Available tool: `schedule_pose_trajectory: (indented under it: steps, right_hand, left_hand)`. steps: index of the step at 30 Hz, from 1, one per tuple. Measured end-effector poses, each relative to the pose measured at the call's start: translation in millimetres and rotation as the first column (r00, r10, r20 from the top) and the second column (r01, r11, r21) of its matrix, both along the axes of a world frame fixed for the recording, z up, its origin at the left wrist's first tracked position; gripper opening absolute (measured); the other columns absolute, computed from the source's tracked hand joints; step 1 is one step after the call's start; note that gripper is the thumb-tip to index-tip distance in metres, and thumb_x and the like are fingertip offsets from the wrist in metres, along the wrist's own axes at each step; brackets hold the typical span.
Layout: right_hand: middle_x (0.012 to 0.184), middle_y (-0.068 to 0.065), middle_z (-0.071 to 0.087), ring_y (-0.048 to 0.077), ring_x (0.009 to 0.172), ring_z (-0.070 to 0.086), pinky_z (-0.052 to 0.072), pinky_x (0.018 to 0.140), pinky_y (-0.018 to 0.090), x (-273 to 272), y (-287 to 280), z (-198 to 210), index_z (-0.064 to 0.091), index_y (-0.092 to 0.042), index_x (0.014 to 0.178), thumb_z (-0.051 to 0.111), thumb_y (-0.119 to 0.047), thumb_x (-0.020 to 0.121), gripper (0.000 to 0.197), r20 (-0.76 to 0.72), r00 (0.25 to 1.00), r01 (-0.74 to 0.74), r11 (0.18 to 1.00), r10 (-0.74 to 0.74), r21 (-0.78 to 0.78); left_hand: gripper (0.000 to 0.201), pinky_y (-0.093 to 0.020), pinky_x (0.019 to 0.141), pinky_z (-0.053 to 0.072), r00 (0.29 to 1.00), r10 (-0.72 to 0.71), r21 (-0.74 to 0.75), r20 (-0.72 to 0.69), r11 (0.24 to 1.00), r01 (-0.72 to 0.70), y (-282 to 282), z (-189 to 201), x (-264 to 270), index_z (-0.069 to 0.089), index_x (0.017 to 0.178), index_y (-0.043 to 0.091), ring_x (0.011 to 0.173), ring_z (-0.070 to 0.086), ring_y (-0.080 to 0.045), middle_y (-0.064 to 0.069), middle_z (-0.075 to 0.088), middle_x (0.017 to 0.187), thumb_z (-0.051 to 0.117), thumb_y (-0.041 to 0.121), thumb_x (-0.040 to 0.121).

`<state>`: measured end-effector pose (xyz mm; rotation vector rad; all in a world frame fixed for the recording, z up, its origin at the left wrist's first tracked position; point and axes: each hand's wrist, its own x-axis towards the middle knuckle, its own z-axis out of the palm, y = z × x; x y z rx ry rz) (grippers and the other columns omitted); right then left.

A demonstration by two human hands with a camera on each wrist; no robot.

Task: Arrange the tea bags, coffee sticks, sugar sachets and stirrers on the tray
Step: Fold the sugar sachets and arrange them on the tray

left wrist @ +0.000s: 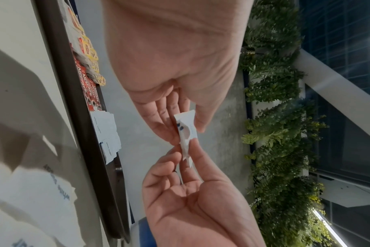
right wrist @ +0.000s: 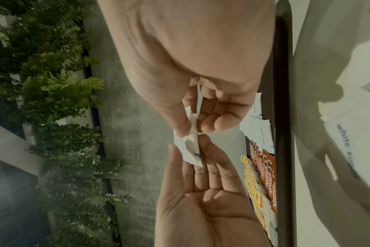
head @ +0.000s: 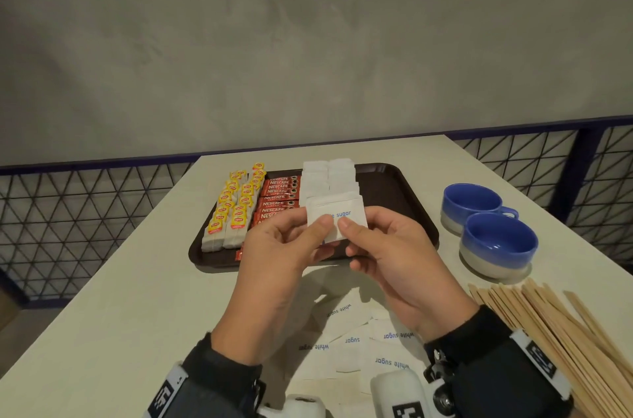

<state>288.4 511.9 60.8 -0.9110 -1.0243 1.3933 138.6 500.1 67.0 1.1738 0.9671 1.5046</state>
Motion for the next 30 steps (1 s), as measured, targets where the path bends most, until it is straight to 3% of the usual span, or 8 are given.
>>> schedule_pose_trajectory:
  steps: [6, 13, 17, 20, 26, 30]
  right_hand:
    - [0.098, 0.014, 0.077, 0.015, 0.075, 0.057, 0.048, 0.063, 0.03, -0.5, -2.5, 3.6, 0.079, -0.013, 0.101, 0.071, -0.017, 0.093, 0.012, -0.015, 1.0, -0.006, 1.0, 0.006, -0.013]
    - [0.085, 0.012, 0.074, 0.019, 0.072, 0.056, 0.051, 0.061, 0.027, -0.6, -2.5, 2.3, 0.077, -0.007, 0.102, 0.071, -0.013, 0.093, 0.013, -0.033, 0.999, 0.031, 0.999, -0.029, 0.04]
    - [0.082, 0.013, 0.072, 0.018, 0.067, 0.057, 0.054, 0.069, 0.033, -2.5, -0.6, 1.0, 0.076, -0.003, 0.103, 0.072, -0.01, 0.091, 0.014, -0.07, 0.997, 0.043, 0.998, -0.039, 0.054]
    - [0.089, 0.019, 0.074, 0.023, 0.072, 0.06, 0.055, 0.077, 0.04, -3.0, -0.1, 0.1, 0.076, -0.003, 0.104, 0.072, -0.01, 0.09, 0.016, -0.076, 0.996, 0.049, 0.997, -0.044, 0.065]
    - [0.095, 0.017, 0.077, 0.013, 0.068, 0.062, 0.057, 0.067, 0.026, -3.2, -0.3, 0.5, 0.076, -0.004, 0.103, 0.072, -0.009, 0.09, 0.015, -0.086, 0.994, 0.067, 0.995, -0.061, 0.071]
    - [0.095, 0.021, 0.075, 0.015, 0.068, 0.06, 0.056, 0.067, 0.028, -3.5, -0.7, 1.5, 0.077, -0.005, 0.102, 0.071, -0.01, 0.091, 0.014, -0.088, 0.995, 0.056, 0.998, -0.052, 0.039]
  left_hand:
    - [0.018, -0.027, 0.072, 0.063, 1.0, -0.001, 0.0, -0.005, 1.0, 0.001, 0.7, -2.9, -0.1, 0.076, 0.109, 0.006, 0.085, 0.077, -0.022, -0.011, 0.081, 0.099, 0.07, 0.006, 0.092]
    - [0.017, -0.026, 0.07, 0.063, 1.0, -0.016, -0.012, 0.02, 1.0, 0.016, 0.1, -1.8, 1.0, 0.076, 0.107, 0.005, 0.081, 0.078, -0.025, -0.014, 0.08, 0.096, 0.07, 0.004, 0.091]
    - [0.016, -0.028, 0.07, 0.063, 1.0, -0.003, -0.011, 0.025, 1.0, 0.004, 0.8, -2.7, -0.3, 0.075, 0.107, 0.003, 0.08, 0.078, -0.027, -0.016, 0.08, 0.094, 0.07, 0.002, 0.092]
    - [0.017, -0.027, 0.068, 0.063, 1.0, -0.005, -0.015, 0.026, 1.0, 0.005, 1.9, -4.1, -0.5, 0.074, 0.108, 0.003, 0.081, 0.078, -0.029, -0.016, 0.08, 0.095, 0.07, 0.003, 0.092]
    - [0.026, -0.033, 0.078, 0.064, 0.998, -0.055, 0.017, 0.014, 0.998, 0.055, -0.8, -2.5, -0.2, 0.074, 0.111, 0.006, 0.09, 0.078, -0.03, -0.014, 0.08, 0.099, 0.075, 0.006, 0.085]
    - [0.025, -0.027, 0.07, 0.062, 0.999, -0.039, 0.03, 0.019, 0.999, 0.039, -0.1, -3.4, 0.5, 0.074, 0.109, 0.006, 0.084, 0.079, -0.03, -0.016, 0.08, 0.094, 0.074, -0.001, 0.085]
